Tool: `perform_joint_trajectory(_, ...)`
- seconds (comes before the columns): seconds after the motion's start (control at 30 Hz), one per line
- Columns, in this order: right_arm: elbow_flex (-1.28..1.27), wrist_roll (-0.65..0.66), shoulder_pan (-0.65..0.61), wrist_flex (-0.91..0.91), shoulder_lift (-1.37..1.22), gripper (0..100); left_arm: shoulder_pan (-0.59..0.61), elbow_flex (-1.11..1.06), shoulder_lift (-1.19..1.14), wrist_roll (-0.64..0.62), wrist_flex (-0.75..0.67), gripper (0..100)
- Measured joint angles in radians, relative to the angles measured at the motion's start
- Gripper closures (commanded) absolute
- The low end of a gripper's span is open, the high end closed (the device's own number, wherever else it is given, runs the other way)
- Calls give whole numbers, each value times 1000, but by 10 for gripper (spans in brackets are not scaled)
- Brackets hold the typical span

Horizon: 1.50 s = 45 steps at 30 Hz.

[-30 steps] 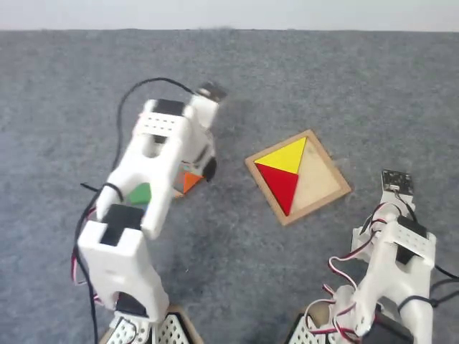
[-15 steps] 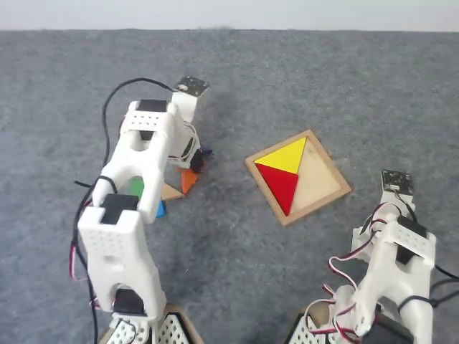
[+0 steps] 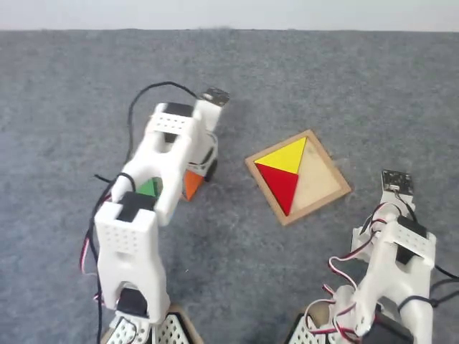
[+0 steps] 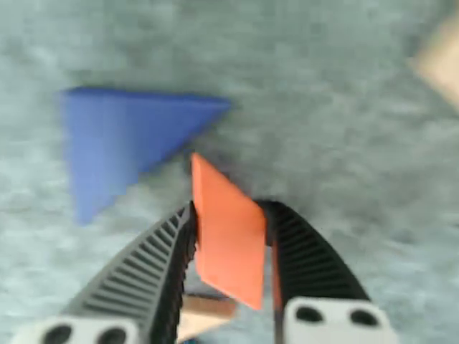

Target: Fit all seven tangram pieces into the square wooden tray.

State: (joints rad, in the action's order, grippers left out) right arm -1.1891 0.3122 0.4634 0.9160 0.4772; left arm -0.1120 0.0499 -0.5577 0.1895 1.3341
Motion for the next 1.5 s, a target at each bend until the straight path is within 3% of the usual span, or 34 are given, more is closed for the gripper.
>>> perform_joint_trajectory(0.17, 0, 0, 0, 0, 0, 749, -86, 2, 11, -54, 46, 987)
perform_joint_trajectory(0.57, 0, 0, 0, 0, 0, 749, -129, 29, 55, -94, 60, 987)
perform_joint_trajectory(0.73, 0, 0, 0, 0, 0, 749, -180, 26, 120, -97, 166, 983)
perform_joint_trajectory(0.97, 0, 0, 0, 0, 0, 749, -198, 26, 209, -83, 281, 872)
perform_joint_trajectory(1.17, 0, 0, 0, 0, 0, 749, -163, 26, 302, -43, 319, 859)
perform_joint_trajectory(1.43, 0, 0, 0, 0, 0, 749, -157, -55, 344, -25, 322, 853)
perform_joint_trajectory(1.5, 0, 0, 0, 0, 0, 749, -157, -112, 345, -25, 269, 829)
